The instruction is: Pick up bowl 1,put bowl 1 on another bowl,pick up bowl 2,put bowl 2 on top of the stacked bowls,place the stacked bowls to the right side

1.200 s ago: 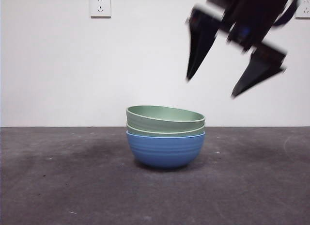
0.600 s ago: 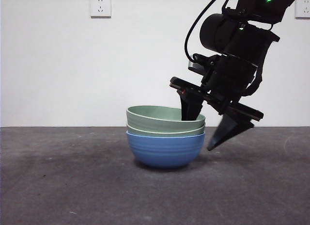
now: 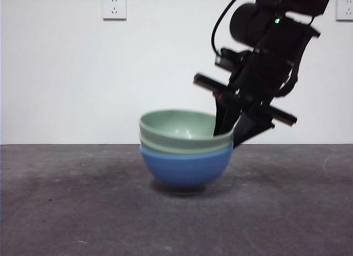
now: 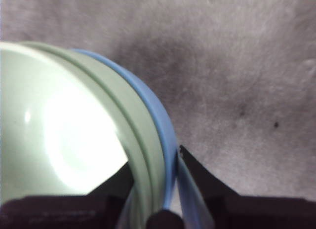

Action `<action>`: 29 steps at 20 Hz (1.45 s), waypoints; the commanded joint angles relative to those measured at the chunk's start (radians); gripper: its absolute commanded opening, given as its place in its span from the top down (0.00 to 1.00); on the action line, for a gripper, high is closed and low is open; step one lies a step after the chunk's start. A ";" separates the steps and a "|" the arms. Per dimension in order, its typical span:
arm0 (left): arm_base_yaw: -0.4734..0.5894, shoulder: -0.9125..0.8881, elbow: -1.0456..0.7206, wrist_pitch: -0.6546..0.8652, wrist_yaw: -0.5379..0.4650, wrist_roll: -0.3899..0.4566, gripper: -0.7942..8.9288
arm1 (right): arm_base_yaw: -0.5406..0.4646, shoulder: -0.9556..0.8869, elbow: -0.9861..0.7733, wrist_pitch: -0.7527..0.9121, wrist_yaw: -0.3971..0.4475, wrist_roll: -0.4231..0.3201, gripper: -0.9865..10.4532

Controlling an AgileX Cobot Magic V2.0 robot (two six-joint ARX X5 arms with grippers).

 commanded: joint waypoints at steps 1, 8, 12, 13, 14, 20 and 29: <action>-0.003 -0.001 0.000 0.006 -0.002 0.014 0.53 | -0.041 -0.052 -0.003 0.023 0.000 -0.015 0.92; -0.003 -0.001 0.000 0.005 -0.002 0.014 0.53 | -0.289 -0.072 -0.002 0.058 0.003 -0.016 0.92; -0.003 -0.001 0.000 0.007 -0.002 0.013 0.53 | -0.397 -0.051 -0.003 0.059 0.000 -0.015 0.92; -0.003 -0.001 0.000 0.010 -0.002 0.011 0.53 | -0.412 -0.035 -0.003 0.055 -0.002 -0.016 0.92; -0.003 -0.001 0.000 0.013 -0.002 0.011 0.53 | -0.419 -0.017 -0.003 0.054 -0.002 -0.017 0.92; -0.003 -0.001 0.000 0.009 -0.002 0.010 0.53 | -0.421 0.077 -0.003 0.056 0.004 -0.032 0.92; -0.003 -0.001 0.000 0.009 -0.002 0.011 0.53 | -0.431 0.089 -0.003 0.050 0.002 -0.049 0.71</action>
